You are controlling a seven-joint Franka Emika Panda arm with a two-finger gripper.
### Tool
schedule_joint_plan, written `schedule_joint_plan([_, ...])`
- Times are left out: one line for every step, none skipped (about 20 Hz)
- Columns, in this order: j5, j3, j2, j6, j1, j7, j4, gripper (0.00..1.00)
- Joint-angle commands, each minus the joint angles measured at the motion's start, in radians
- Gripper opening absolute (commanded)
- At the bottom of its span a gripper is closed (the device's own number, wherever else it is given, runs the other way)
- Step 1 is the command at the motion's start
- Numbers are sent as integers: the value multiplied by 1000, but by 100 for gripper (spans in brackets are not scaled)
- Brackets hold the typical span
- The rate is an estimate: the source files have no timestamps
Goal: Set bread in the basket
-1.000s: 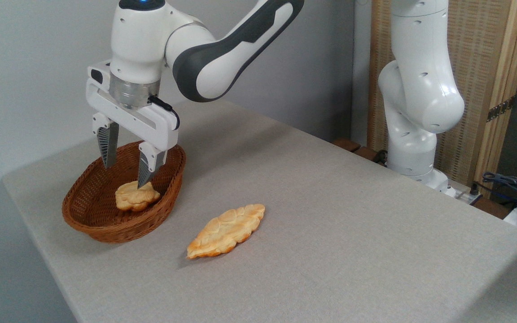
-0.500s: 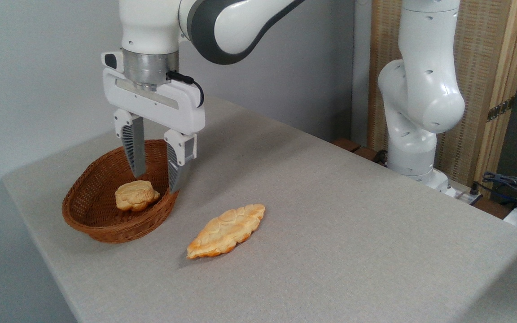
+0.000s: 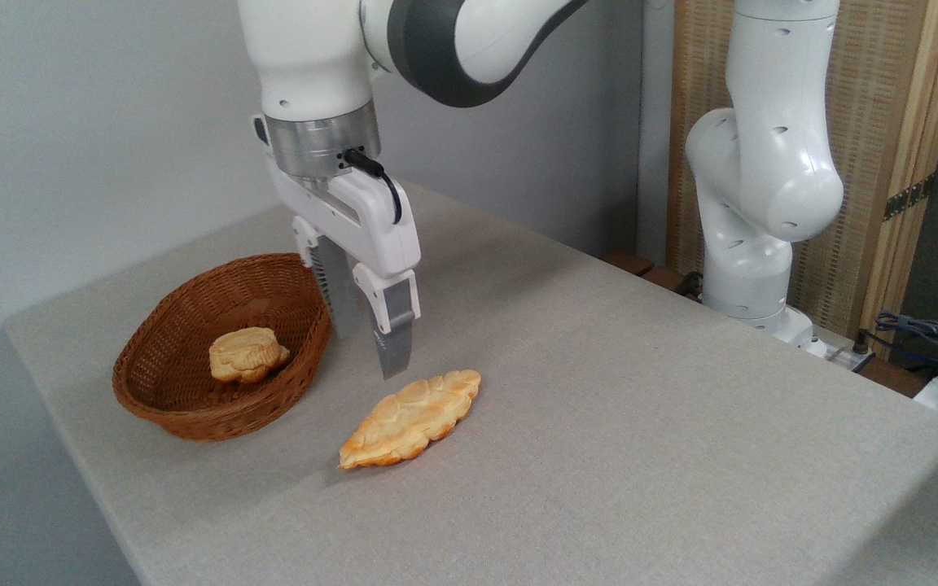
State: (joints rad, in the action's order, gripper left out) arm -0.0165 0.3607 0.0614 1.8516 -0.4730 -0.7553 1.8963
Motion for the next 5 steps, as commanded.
schedule_joint_plan([6, 17, 3, -66, -7, -88, -28, 100])
schedule_joint_plan([0, 17, 3, -66, -7, -79, -29, 100])
schedule_joint_plan([-3, 17, 3, -65, -7, -76, -29, 100])
schedule_joint_plan([-5, 17, 3, -63, -7, -75, -29, 100])
schedule_joint_plan([-6, 20, 3, -61, -7, -75, -32, 100])
